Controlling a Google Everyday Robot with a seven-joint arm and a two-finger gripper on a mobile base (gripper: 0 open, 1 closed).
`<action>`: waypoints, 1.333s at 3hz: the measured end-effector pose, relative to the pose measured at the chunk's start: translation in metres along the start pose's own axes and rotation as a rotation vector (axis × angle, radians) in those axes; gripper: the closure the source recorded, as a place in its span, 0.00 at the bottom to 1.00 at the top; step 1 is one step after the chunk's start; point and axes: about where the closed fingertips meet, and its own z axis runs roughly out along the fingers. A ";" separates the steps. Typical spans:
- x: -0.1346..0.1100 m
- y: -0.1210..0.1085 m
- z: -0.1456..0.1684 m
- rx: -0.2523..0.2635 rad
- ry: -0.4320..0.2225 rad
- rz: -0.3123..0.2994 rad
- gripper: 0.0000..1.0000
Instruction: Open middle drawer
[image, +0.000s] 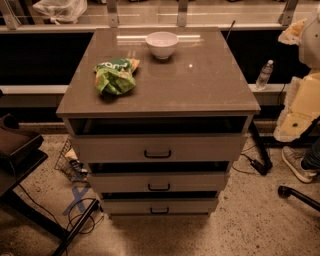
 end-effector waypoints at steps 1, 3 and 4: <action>0.000 0.000 0.000 0.000 0.000 0.000 0.00; 0.027 0.044 0.092 -0.061 -0.093 0.041 0.00; 0.050 0.067 0.150 -0.066 -0.166 0.058 0.00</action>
Offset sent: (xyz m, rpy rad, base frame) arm 0.0050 0.0106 -0.0824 0.0729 0.0441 0.0032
